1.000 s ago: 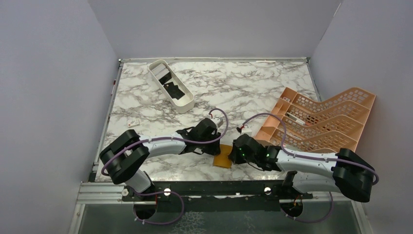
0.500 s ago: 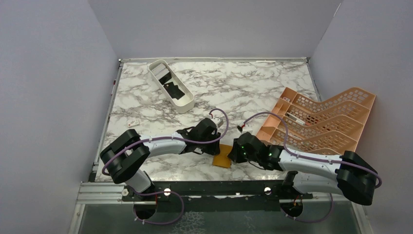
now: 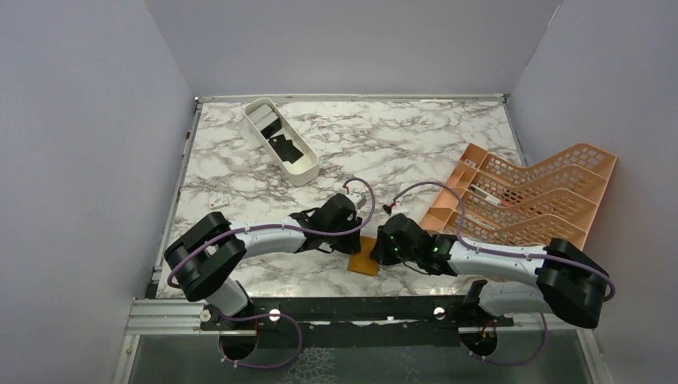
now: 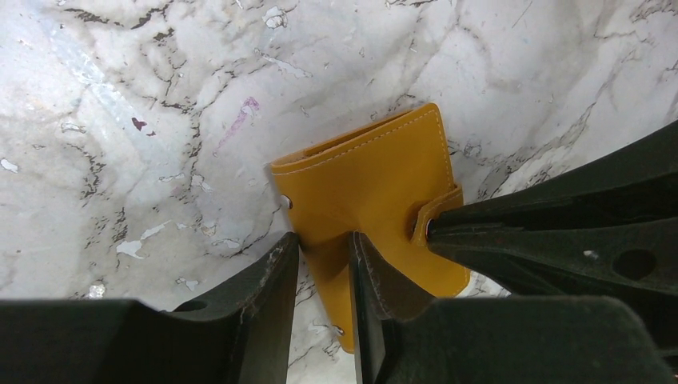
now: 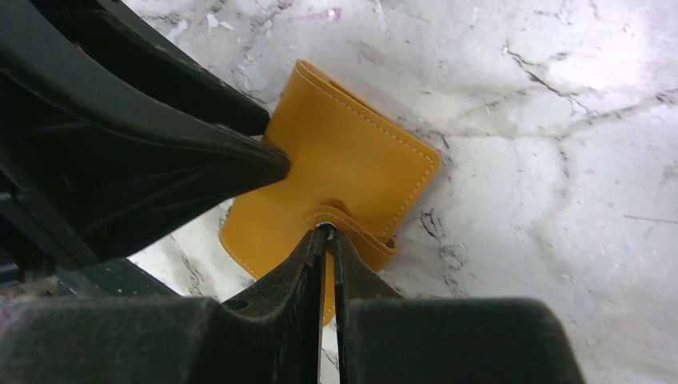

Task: Put the credit cards into the card holder
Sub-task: Close the card holder at the center of the board.

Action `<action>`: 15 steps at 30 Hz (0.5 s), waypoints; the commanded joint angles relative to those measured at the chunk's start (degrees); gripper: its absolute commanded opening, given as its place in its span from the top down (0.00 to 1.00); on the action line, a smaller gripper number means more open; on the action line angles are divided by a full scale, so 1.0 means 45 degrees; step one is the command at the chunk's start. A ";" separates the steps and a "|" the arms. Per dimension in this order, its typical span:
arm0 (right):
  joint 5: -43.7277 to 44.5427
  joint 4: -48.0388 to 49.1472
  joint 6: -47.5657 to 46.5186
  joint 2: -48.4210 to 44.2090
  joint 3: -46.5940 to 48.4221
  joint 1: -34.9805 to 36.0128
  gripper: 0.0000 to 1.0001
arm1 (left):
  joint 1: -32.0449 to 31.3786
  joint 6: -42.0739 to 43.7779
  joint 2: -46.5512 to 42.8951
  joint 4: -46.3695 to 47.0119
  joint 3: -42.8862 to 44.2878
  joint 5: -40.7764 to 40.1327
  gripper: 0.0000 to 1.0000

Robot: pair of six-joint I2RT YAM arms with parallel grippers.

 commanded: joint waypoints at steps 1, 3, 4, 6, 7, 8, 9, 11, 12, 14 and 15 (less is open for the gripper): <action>-0.0462 0.0621 -0.0225 0.0582 0.0370 -0.0013 0.87 | 0.0008 0.0216 0.0341 -0.0150 0.0217 -0.0053 0.68; -0.0470 0.0643 -0.0248 0.0699 0.0432 -0.0010 0.87 | 0.0001 0.0190 0.0346 -0.0147 0.0213 -0.0033 0.69; -0.0466 0.0643 -0.0259 0.0773 0.0460 -0.0009 0.87 | 0.0008 0.0172 0.0329 -0.0113 0.0195 -0.0016 0.69; -0.0469 0.0554 -0.0206 0.0959 0.0576 -0.0011 0.87 | 0.0003 0.0126 0.0326 -0.0029 0.0113 0.0095 0.69; -0.0459 0.0420 -0.0110 0.1064 0.0644 -0.0019 0.87 | 0.0008 0.0093 0.0295 0.0036 0.0071 0.0149 0.69; -0.0414 0.0266 -0.0002 0.1180 0.0711 -0.0010 0.88 | 0.0008 0.0045 0.0264 0.0098 0.0017 0.0193 0.69; -0.0362 0.0078 0.0138 0.1285 0.0783 -0.0009 0.88 | 0.0001 -0.0022 0.0226 0.0152 -0.0049 0.0218 0.69; -0.0258 -0.0348 0.0444 0.1564 0.0908 -0.0019 0.89 | 0.0008 -0.0204 0.0074 0.0306 -0.0257 0.0207 0.69; -0.0167 -0.0638 0.0631 0.1765 0.1001 -0.0015 0.89 | -0.0001 -0.0285 -0.0003 0.0437 -0.0364 0.0180 0.70; 0.0094 -0.1436 0.1072 0.2313 0.1285 -0.0018 0.89 | 0.0006 -0.0419 -0.0144 0.0664 -0.0611 0.0180 0.70; 0.0134 -0.1799 0.1256 0.2564 0.1431 -0.0012 0.88 | 0.0008 -0.0478 -0.0147 0.0780 -0.0703 0.0197 0.70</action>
